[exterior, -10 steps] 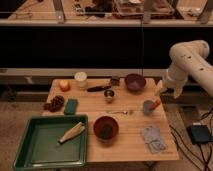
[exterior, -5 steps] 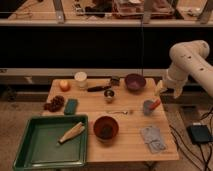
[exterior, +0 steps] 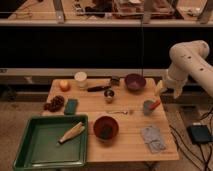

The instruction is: Place brush in paper cup

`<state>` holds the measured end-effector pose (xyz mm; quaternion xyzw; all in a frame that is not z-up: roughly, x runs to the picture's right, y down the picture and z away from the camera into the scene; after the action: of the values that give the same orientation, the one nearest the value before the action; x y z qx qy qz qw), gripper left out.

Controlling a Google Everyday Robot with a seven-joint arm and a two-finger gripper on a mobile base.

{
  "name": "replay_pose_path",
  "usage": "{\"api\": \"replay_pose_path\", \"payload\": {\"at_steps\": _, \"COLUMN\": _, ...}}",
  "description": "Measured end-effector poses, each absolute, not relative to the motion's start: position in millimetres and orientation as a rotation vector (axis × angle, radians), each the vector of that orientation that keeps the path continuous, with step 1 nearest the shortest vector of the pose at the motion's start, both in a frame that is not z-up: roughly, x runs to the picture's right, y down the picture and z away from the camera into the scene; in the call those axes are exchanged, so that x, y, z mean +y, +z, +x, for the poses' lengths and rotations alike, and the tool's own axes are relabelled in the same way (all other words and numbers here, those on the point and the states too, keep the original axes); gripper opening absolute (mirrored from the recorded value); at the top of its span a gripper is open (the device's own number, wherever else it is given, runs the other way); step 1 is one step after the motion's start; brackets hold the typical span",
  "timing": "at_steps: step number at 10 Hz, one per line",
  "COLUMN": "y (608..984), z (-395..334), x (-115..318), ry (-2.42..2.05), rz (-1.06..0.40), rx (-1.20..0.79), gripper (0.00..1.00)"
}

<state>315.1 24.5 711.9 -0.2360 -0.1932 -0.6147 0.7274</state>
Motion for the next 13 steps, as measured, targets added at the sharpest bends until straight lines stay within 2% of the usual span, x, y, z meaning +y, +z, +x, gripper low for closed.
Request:
{"api": "replay_pose_path", "payload": {"at_steps": 8, "y": 713.0, "z": 310.8, "x": 16.4, "ry": -1.365, "rz": -0.506, "rx": -0.414, "gripper": 0.60}}
{"api": "replay_pose_path", "payload": {"at_steps": 10, "y": 722.8, "z": 286.4, "x": -6.5, "ry": -1.355, "rz": -0.449, "rx": -0.426, "gripper": 0.60}}
{"api": "replay_pose_path", "payload": {"at_steps": 13, "y": 750.7, "z": 212.1, "x": -61.7, "ry": -1.333, "rz": -0.272, "rx": -0.480, "gripper": 0.60}}
